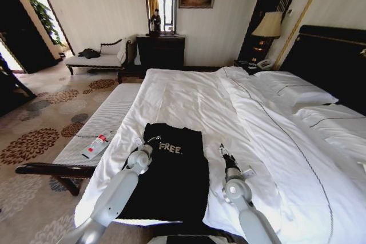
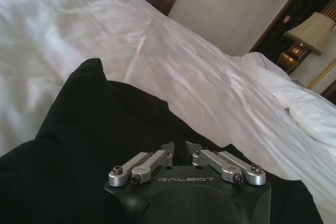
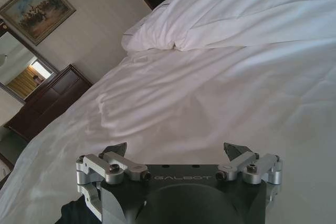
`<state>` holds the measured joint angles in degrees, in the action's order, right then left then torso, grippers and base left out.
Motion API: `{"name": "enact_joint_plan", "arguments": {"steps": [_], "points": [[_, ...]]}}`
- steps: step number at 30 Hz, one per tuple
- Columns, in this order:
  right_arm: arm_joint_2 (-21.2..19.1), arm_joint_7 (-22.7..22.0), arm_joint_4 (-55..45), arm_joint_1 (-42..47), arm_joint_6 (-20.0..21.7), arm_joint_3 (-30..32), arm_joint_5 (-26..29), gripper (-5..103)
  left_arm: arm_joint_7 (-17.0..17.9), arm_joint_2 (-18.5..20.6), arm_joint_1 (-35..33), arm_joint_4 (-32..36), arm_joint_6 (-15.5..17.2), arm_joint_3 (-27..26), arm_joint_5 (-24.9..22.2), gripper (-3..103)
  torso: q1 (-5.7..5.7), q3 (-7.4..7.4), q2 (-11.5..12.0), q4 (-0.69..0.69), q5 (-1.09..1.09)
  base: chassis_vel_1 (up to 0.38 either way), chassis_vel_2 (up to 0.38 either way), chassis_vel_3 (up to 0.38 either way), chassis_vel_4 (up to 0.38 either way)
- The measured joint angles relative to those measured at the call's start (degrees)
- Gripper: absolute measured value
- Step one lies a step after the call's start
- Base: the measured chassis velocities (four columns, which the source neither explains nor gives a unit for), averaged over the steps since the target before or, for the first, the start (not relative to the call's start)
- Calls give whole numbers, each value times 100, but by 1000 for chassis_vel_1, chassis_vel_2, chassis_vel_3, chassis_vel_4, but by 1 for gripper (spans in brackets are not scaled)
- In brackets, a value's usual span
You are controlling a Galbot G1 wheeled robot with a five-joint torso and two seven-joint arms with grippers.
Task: Fold the clothes on the bed.
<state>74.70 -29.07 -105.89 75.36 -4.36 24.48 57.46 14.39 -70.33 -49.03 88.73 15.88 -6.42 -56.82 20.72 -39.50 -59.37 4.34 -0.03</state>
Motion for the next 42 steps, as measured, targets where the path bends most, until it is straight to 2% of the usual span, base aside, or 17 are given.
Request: {"name": "enact_joint_plan", "arguments": {"steps": [1, 3, 4, 7, 10, 12, 14, 15, 17, 18, 19, 21, 22, 24, 28, 32, 42], "points": [[-2, 0, 3, -3, -1, 1, 0, 100, 10, -30, -45, 78, 13, -104, -7, 17, 0, 0, 0, 0, 0, 0, 0, 0, 0], [-16, 4, 27, -24, -3, -1, 0, 100, 50, -93, -138, 245, 34, -382, -71, 28, 0, 0, 0, 0, -1, 0, 0, 0, 0], [-16, 4, 27, -24, -3, -1, 0, 100, 50, -93, -138, 245, 34, -382, -71, 28, 0, 0, 0, 0, -1, 0, 0, 0, 0], [-65, 33, 100, -108, -9, -23, 4, 100, 80, -136, -270, 455, 36, -756, -152, 39, 0, 0, 0, 2, 1, 0, 0, 0, 0], [-322, 300, 427, -506, -4, -204, 243, 100, 250, -193, -523, 665, -20, -1519, -177, 56, -1, 0, -1, 0, 0, 0, 0, 0, 0], [-431, 403, 556, -660, 31, -300, 376, 100, 352, -172, -587, 641, -41, -1715, -127, 56, 0, 0, 0, -1, 0, 0, 0, 0, 0], [-669, 685, 881, -1031, 161, -496, 637, 100, 521, -47, -664, 486, -73, -2081, -90, 67, 0, -1, 0, -8, -1, 0, 0, 0, 0], [-669, 685, 881, -1031, 161, -496, 637, 100, 521, -47, -664, 486, -73, -2081, -90, 67, 0, -1, 0, -8, -1, 0, 0, 0, 0], [-797, 876, 1086, -1115, 243, -450, 709, 100, 554, 53, -529, 299, -75, -2126, -153, 78, 0, -1, 0, -7, 0, 0, 0, 0, 0], [-837, 954, 1189, -1163, 247, -435, 730, 100, 554, 85, -486, 263, -75, -2129, -176, 84, 0, -1, 0, 5, -2, 0, 0, 0, 0], [-884, 1135, 1397, -1311, 247, -486, 778, 100, 553, 146, -464, 250, -66, -2148, -217, 89, 0, -1, 0, 10, -3, 0, 0, 0, 0], [-906, 1272, 1561, -1433, 246, -560, 808, 100, 560, 192, -482, 263, -57, -2176, -233, 93, 0, 0, -1, 9, -2, 0, 0, 0, 0], [-924, 1457, 1802, -1608, 239, -690, 847, 100, 570, 238, -520, 305, -45, -2210, -236, 97, 0, -1, 0, 1, 1, 0, 0, 0, 0], [-926, 1608, 1951, -1725, 228, -792, 893, 100, 583, 263, -555, 342, -33, -2238, -237, 97, 0, -1, 0, -3, 2, 0, 0, 0, 0], [-854, 2360, 2313, -2052, 160, -1165, 1113, 100, 658, 330, -652, 417, 11, -2413, -232, 100, 0, -1, 0, -3, -2, 0, 0, 0, 0], [-686, 2696, 2493, -2245, 19, -1440, 996, 100, 701, 416, -710, 450, 26, -2593, -294, 100, -1, 0, 0, -1, 0, 0, 0, 0, 0], [-434, 2699, 3224, -2765, -94, -1806, 457, 100, 788, 560, -924, 765, 93, -2890, -456, 100, -1, 0, 0, 0, 0, 0, 0, 0, 0]]}}
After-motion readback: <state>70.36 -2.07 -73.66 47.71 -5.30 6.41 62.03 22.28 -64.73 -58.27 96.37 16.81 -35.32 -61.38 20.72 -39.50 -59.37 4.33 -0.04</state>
